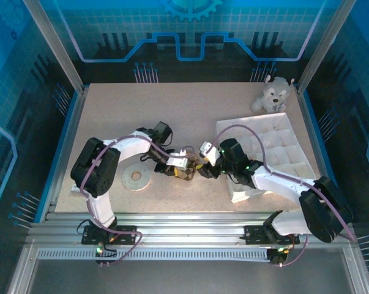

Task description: Roll the socks

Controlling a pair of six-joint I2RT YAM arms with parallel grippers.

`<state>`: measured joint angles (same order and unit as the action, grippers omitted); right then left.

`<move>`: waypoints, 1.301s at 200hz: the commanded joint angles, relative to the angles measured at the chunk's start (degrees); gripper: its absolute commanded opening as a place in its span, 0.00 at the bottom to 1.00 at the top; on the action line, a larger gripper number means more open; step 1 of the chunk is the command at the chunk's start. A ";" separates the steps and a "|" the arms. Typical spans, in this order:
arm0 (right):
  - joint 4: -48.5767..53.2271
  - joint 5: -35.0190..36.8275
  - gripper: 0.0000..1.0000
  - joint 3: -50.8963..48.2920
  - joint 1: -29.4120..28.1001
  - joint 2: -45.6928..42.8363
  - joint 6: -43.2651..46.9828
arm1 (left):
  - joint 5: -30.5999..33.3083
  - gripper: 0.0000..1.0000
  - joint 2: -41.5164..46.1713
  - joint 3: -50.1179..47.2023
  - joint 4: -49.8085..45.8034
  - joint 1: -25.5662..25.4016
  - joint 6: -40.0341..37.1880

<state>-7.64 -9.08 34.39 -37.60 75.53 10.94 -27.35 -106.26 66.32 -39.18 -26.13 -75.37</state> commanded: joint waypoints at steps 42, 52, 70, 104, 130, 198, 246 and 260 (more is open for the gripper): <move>-4.84 13.53 0.56 -0.12 -12.64 2.45 17.57 | -5.85 0.00 -8.07 13.13 -18.49 -0.67 6.68; -4.53 14.22 0.58 0.06 -13.36 3.02 18.85 | -6.04 0.00 -8.80 14.00 -19.24 -0.83 6.82; -3.39 13.57 0.60 0.58 -13.45 3.94 19.98 | -5.66 0.00 -9.95 15.07 -20.33 -1.31 6.92; 0.38 13.18 0.61 3.73 -14.00 7.91 23.21 | -5.56 0.00 -12.14 17.77 -22.91 -1.54 7.29; -0.04 14.89 0.61 5.15 -14.49 11.03 24.71 | -5.87 0.00 -13.96 20.46 -25.56 -1.56 8.09; 0.56 18.62 0.61 8.98 -16.83 18.68 28.70 | -6.40 0.00 -17.84 25.26 -29.55 -1.56 11.12; 3.15 23.37 0.01 11.98 -18.23 23.40 29.87 | -6.13 0.00 -15.34 23.17 -27.58 -0.71 12.39; 3.38 22.73 0.00 11.76 -18.51 23.38 30.35 | -6.56 0.06 -12.61 20.46 -24.72 0.61 13.41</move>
<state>-6.15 13.63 45.58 -54.37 96.79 39.48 -29.21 -123.02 89.60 -66.50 -26.59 -63.79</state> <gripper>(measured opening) 0.043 0.116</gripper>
